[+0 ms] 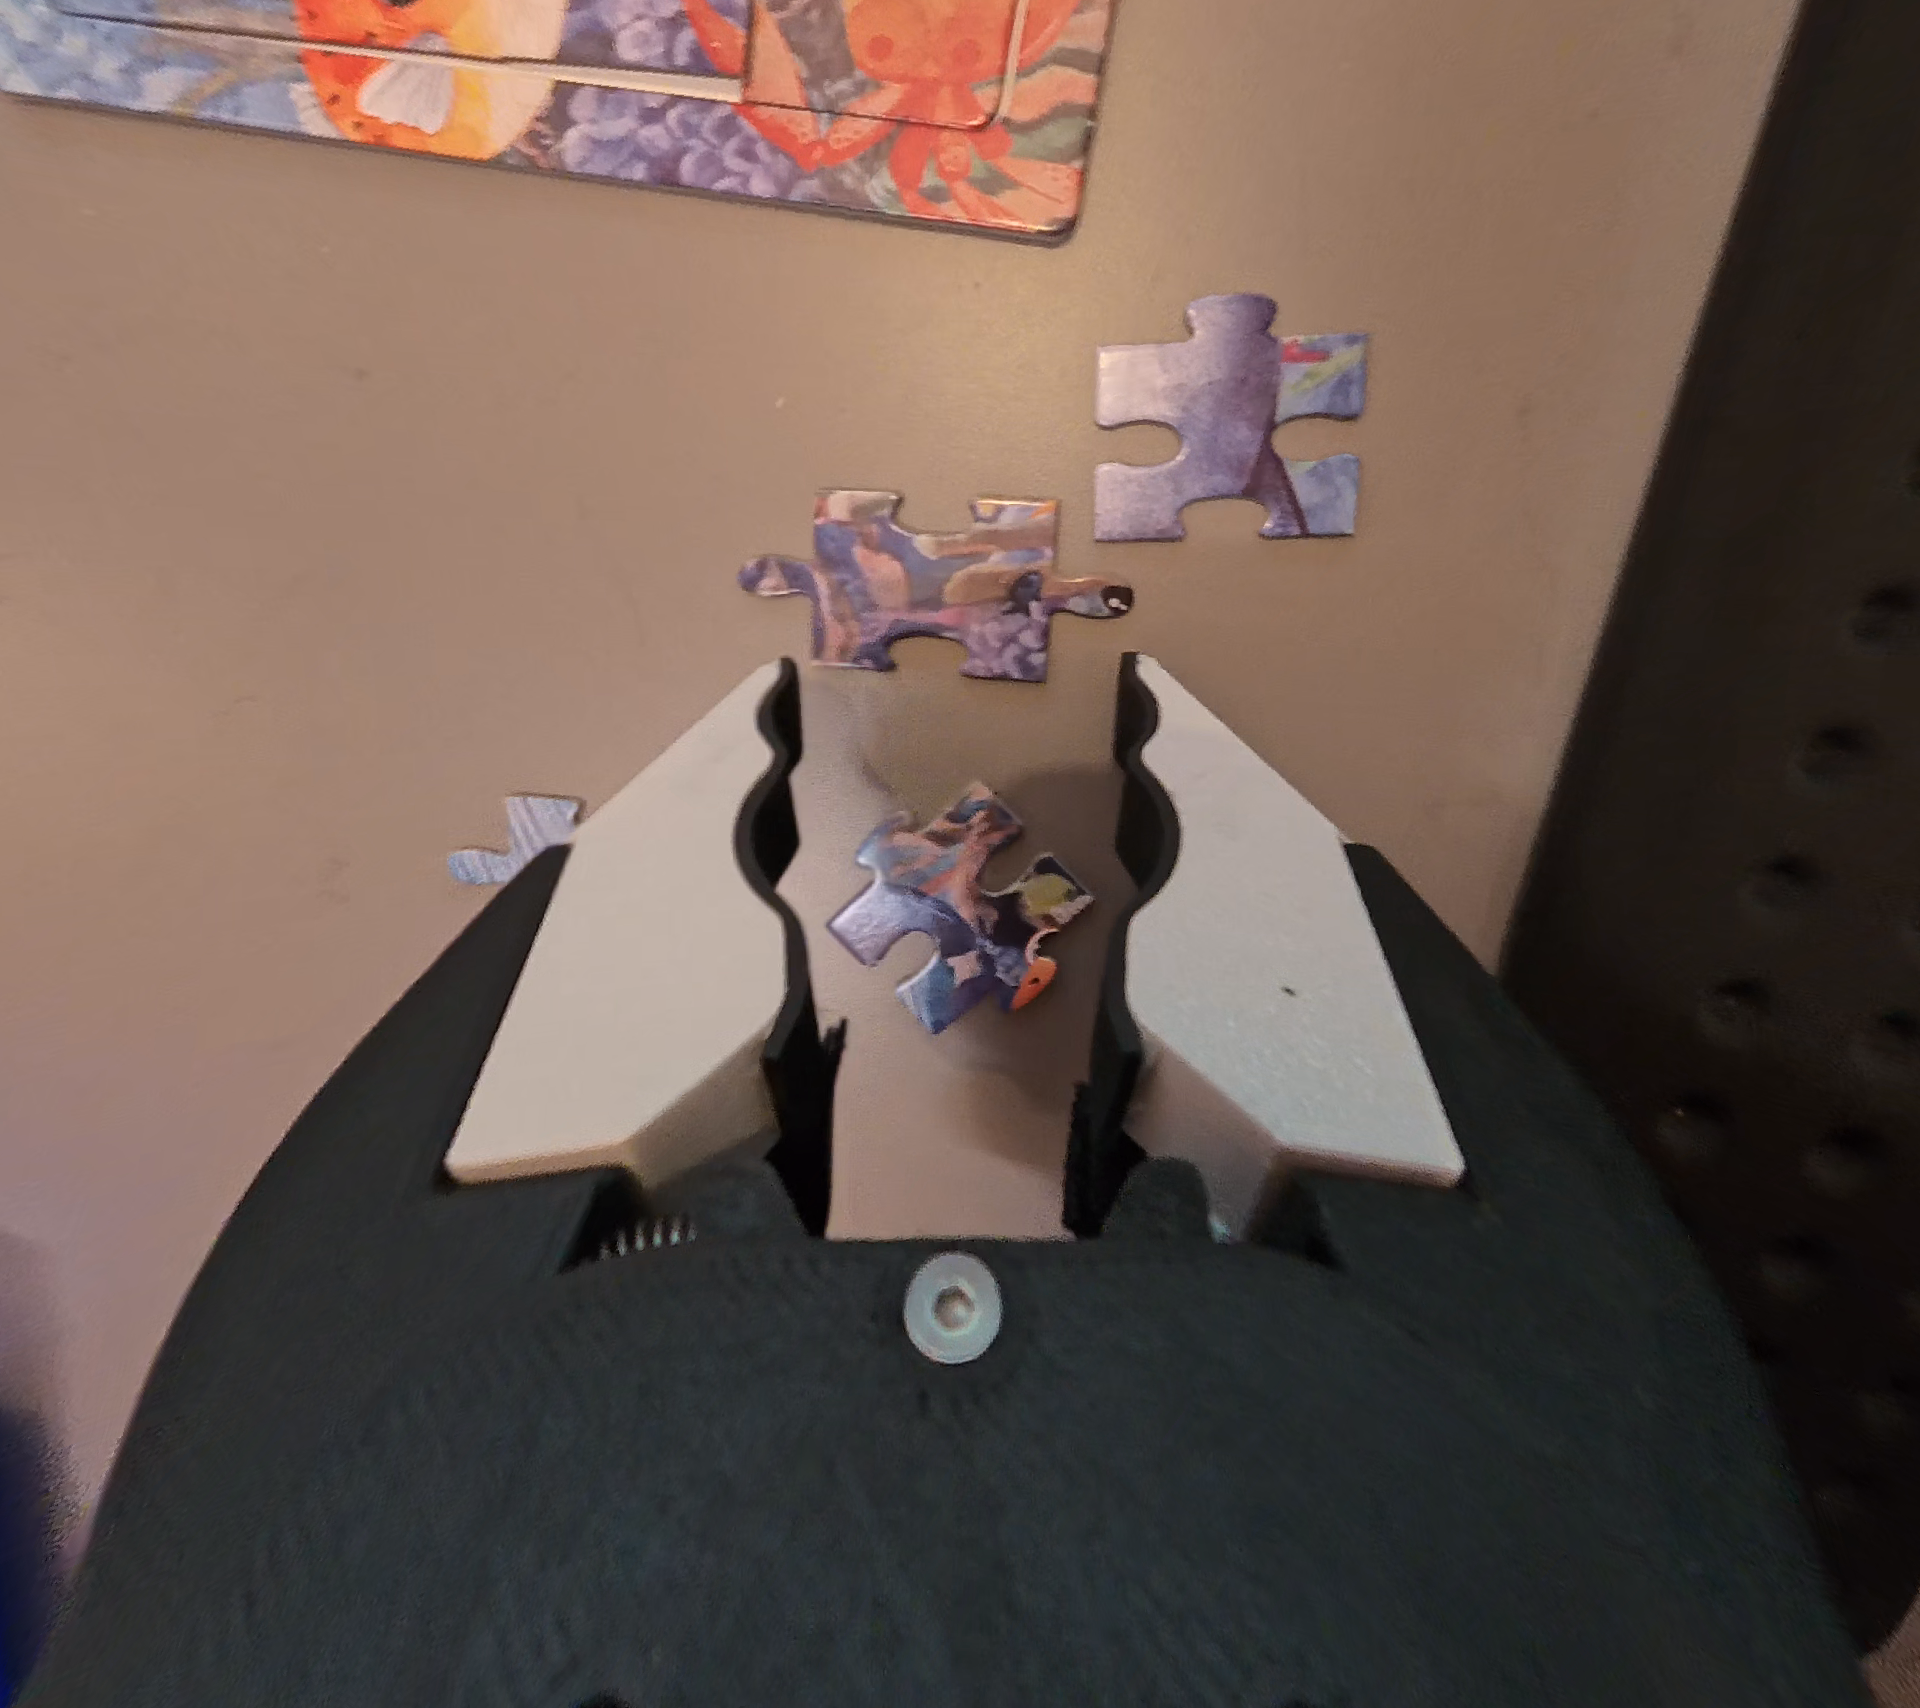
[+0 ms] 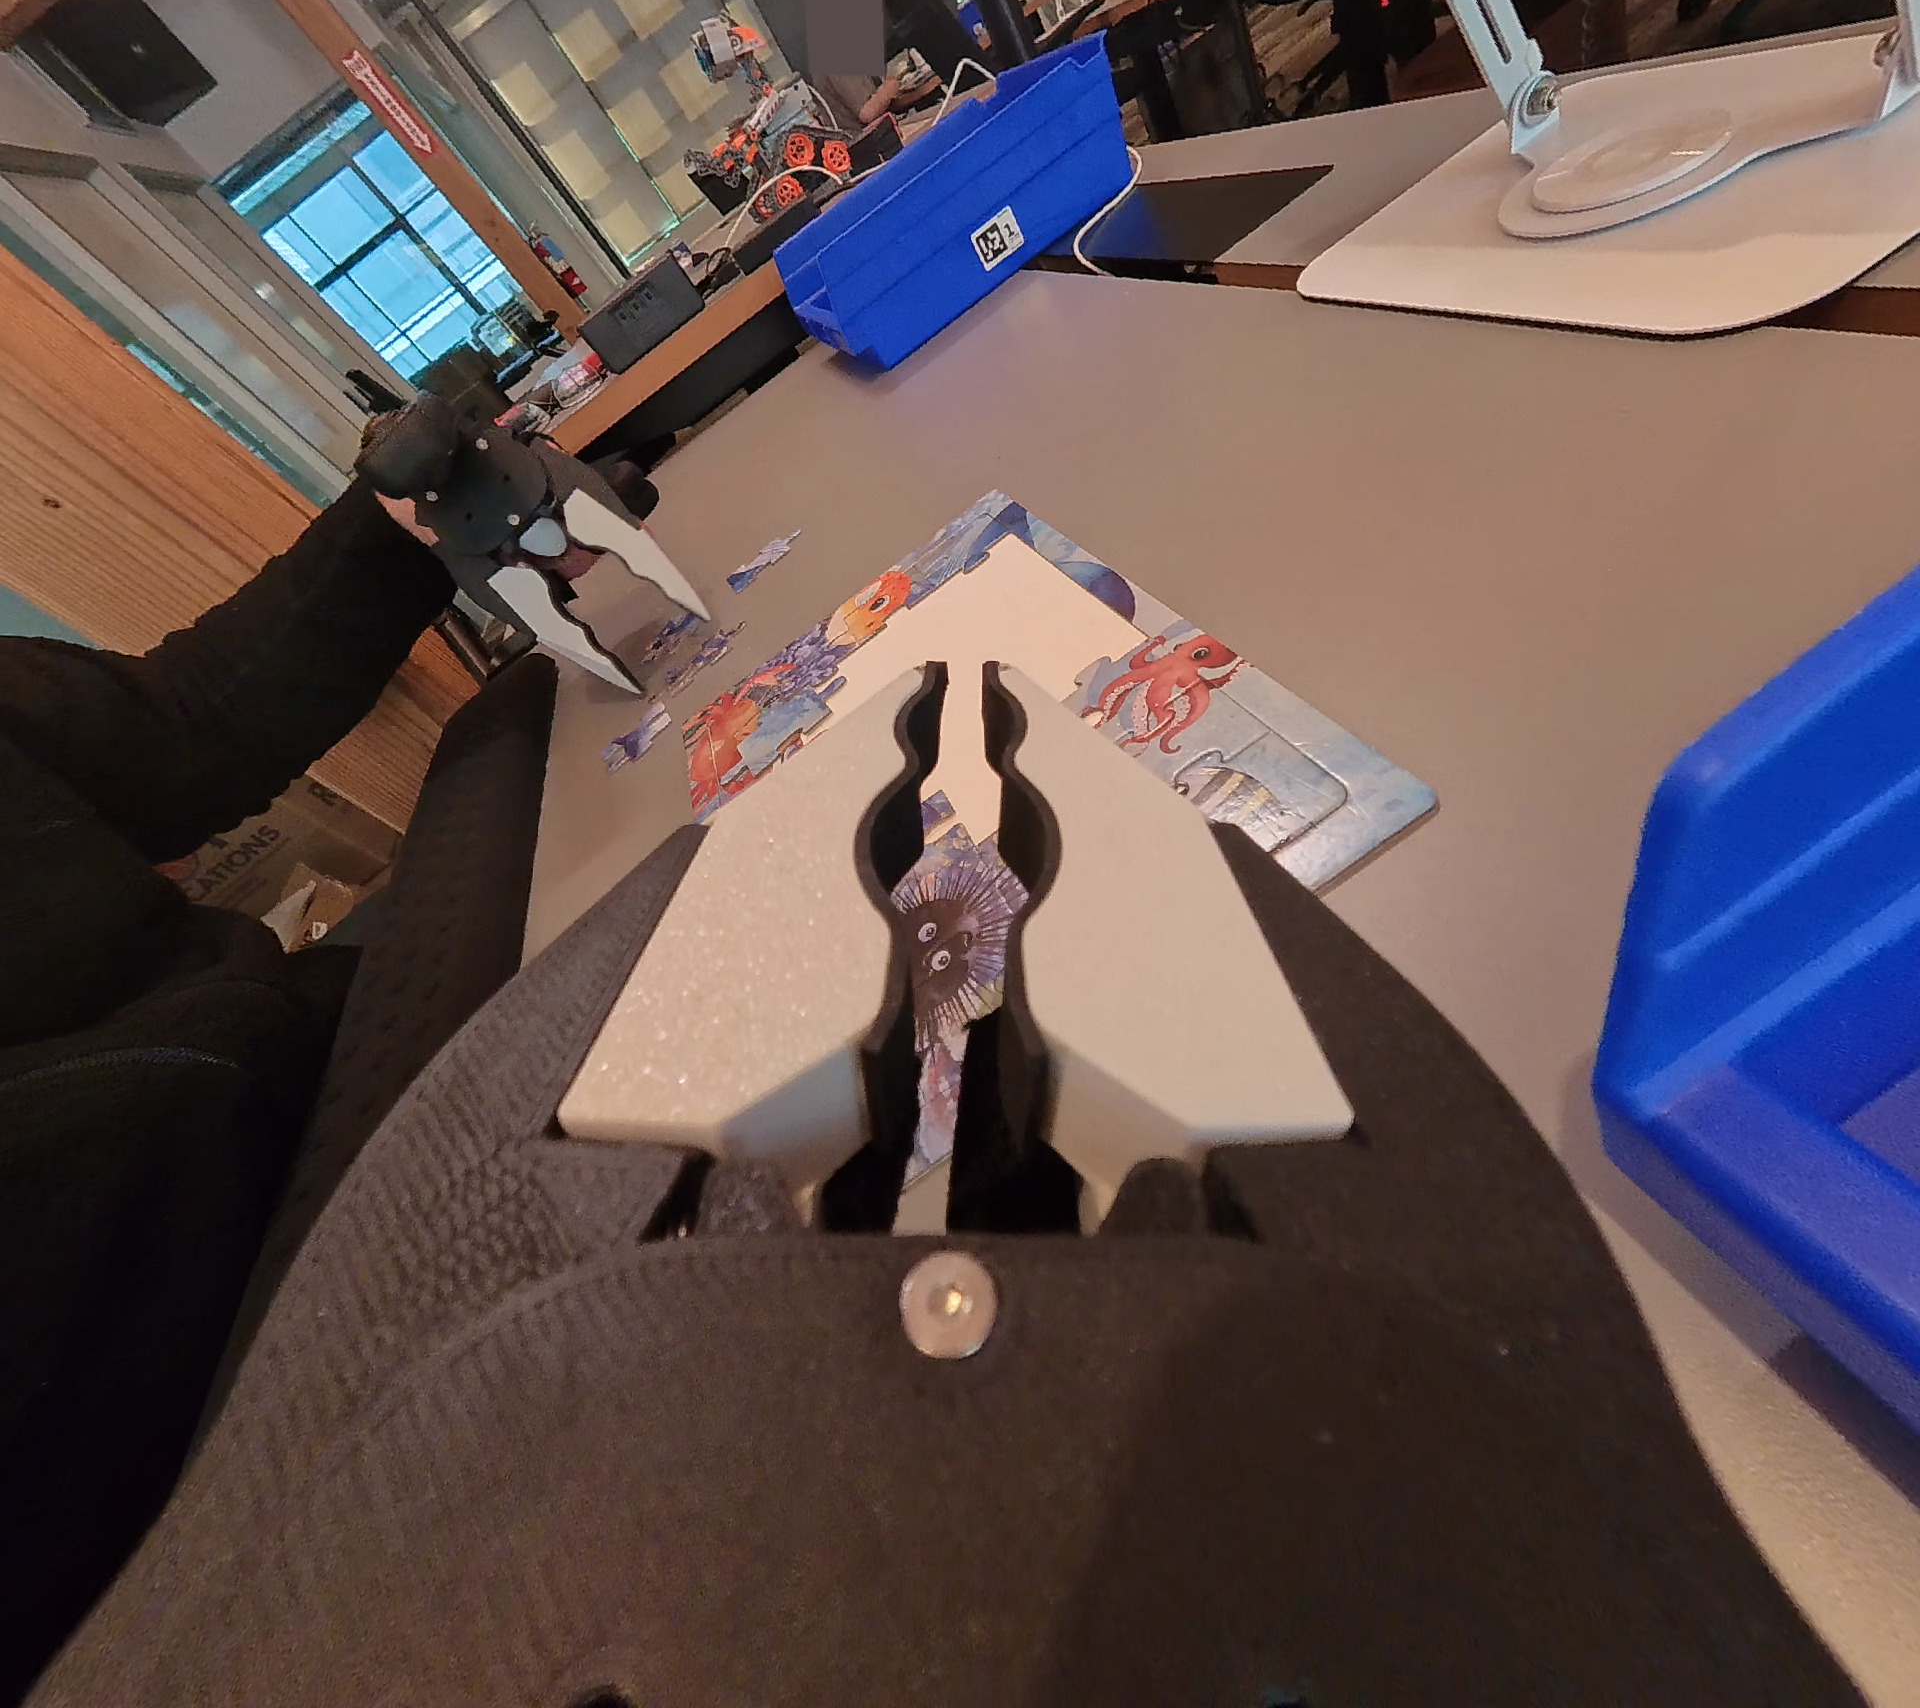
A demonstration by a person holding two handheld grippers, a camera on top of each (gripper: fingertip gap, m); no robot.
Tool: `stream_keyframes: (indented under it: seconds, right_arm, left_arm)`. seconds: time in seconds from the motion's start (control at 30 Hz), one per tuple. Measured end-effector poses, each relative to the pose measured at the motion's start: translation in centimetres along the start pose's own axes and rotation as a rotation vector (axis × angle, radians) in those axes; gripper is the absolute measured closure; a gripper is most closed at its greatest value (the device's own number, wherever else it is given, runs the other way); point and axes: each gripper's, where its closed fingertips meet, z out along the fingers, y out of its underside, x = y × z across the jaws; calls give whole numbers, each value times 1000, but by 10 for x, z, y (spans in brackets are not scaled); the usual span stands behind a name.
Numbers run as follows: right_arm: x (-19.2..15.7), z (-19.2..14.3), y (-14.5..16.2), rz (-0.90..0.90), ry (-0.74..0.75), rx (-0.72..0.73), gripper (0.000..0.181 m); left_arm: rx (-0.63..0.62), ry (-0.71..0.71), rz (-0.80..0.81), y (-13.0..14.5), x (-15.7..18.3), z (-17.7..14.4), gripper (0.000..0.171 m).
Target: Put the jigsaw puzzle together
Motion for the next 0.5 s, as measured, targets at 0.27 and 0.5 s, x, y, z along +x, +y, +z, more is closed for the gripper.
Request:
stream_keyframes:
  seconds: [0.27, 0.5]
  right_arm:
    - [1, 0, 1, 3, 2, -2, 176]
    - [3, 1, 3, 8, 3, -10, 175]
  left_arm:
    - [1, -8, -22, 1, -8, 4, 107]
    - [18, 26, -2, -3, -7, 7, 114]
